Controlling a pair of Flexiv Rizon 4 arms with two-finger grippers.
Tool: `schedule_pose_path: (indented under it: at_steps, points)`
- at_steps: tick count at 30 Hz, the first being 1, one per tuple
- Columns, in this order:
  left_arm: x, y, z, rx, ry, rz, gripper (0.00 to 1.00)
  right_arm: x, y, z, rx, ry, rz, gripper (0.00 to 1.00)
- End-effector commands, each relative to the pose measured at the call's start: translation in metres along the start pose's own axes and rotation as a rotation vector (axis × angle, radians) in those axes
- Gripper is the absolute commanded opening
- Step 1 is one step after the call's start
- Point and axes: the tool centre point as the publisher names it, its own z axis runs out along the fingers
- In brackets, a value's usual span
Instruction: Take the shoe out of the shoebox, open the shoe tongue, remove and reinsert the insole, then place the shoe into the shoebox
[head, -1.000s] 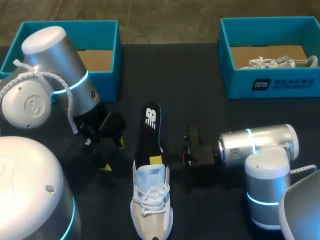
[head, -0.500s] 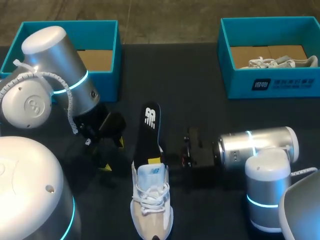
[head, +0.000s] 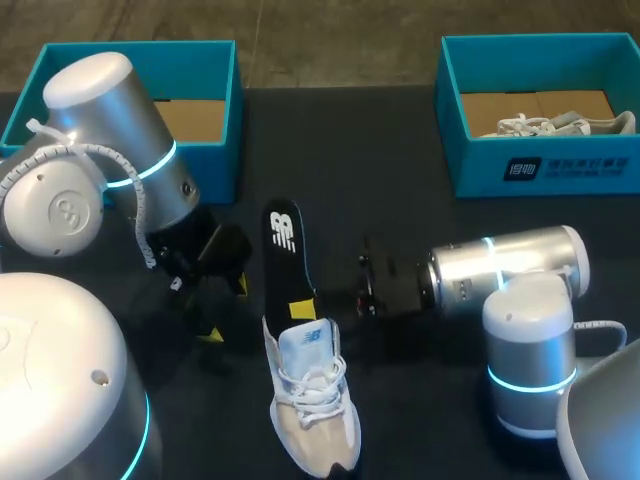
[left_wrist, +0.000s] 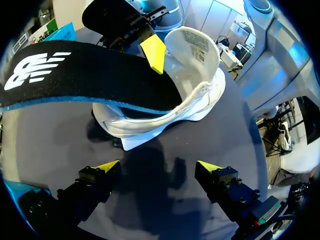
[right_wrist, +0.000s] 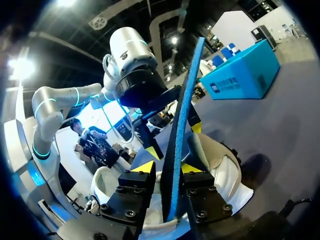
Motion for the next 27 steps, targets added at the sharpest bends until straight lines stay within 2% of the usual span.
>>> schedule_pose_path:
  at_steps: [1,7,10,12,15,17,18,20,22,27]
  points:
    - [0.002,0.001,0.000,0.002,-0.004,0.001,1.00,0.000,0.005,0.001,0.019,-0.002,0.001,0.29]
    - [0.002,0.001,0.000,0.002,-0.004,0.001,1.00,0.001,0.009,0.000,0.036,0.024,-0.018,0.26]
    - [0.002,0.001,0.000,0.002,-0.004,0.001,1.00,0.001,0.012,0.000,0.054,0.040,-0.029,0.21]
    - [0.002,0.001,0.000,0.002,-0.004,0.001,1.00,0.001,0.014,0.001,0.074,0.056,-0.032,0.11]
    - [0.002,0.001,0.000,0.002,-0.004,0.001,1.00,-0.001,0.018,0.004,0.095,0.065,-0.028,0.16]
    - [0.002,0.001,0.000,0.002,-0.004,0.001,1.00,-0.003,0.020,0.006,0.108,0.071,-0.024,0.26]
    - [0.002,0.001,0.000,0.002,-0.004,0.001,1.00,-0.003,0.020,0.006,0.112,0.071,-0.020,0.27]
    - [0.002,0.001,0.000,0.002,-0.004,0.001,1.00,-0.005,0.021,0.007,0.118,0.073,-0.017,0.24]
    - [0.002,0.001,0.000,0.002,-0.004,0.001,1.00,-0.006,0.021,0.008,0.124,0.074,-0.011,0.00]
    - [0.002,0.001,0.000,0.002,-0.004,0.001,1.00,-0.012,0.016,0.006,0.119,0.076,0.023,0.00]
